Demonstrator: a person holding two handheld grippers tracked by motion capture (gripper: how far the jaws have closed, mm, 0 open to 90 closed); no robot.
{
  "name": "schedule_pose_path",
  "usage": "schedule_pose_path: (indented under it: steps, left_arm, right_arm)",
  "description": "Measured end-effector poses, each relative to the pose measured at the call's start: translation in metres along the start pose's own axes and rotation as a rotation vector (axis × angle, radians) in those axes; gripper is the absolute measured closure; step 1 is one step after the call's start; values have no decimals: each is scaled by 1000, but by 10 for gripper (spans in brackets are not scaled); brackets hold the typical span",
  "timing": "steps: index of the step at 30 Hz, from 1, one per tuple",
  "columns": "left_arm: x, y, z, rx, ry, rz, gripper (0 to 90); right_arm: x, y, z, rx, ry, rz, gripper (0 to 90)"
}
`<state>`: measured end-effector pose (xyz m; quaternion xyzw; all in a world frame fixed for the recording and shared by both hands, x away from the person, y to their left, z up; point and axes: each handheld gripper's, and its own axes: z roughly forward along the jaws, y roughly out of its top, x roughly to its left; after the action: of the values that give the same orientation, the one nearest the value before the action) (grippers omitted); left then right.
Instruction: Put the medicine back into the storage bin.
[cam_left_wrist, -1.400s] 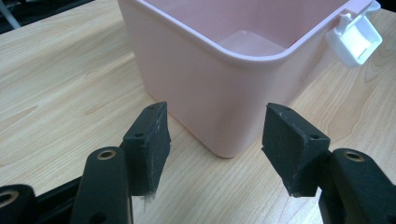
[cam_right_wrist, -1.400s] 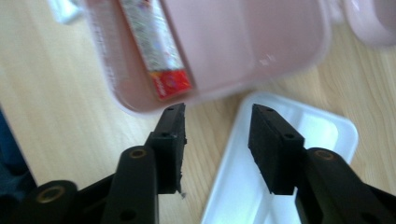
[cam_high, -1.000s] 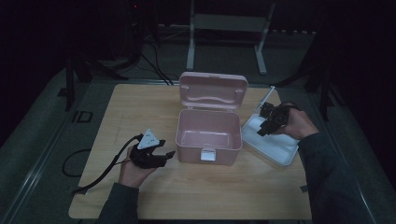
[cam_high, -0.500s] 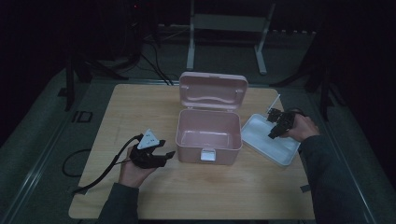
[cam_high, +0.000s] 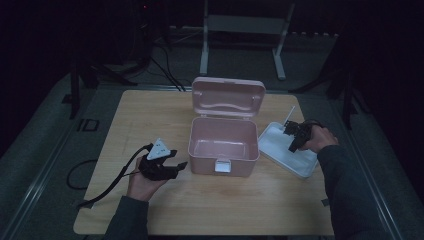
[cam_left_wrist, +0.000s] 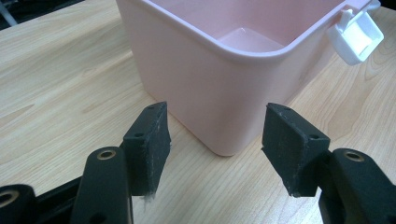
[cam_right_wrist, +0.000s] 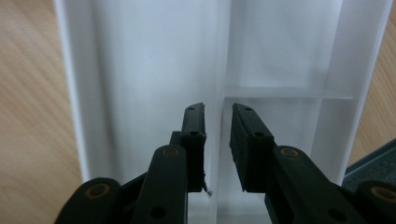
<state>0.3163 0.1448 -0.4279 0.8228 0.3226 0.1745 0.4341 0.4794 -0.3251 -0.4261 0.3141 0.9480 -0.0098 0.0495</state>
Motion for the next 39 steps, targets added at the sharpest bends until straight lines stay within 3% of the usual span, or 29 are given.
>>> schedule_pose_path:
  steps: [10,14,22,28,30,37,39]
  left_arm:
    - [0,0,1,-1,-3,-1,410]
    - [0,0,1,1,-4,-1,410]
    - [-1,0,1,-6,-4,-3,410]
    - [-1,0,1,-7,-4,-3,410]
    - [-1,0,0,-7,-3,-3,410]
    - [-1,0,1,-4,-2,-1,410]
    - [-1,0,0,-5,-3,-3,410]
  right_arm:
    - [-2,8,19,52,1,-17,838]
    - [-3,8,24,49,9,-13,876]
    - [-3,8,27,54,15,-26,860]
    - [-6,5,27,29,34,-26,887]
    - [-5,3,27,18,59,-47,893]
    - [0,-6,21,15,73,-105,895]
    - [1,-11,17,11,117,-109,895]
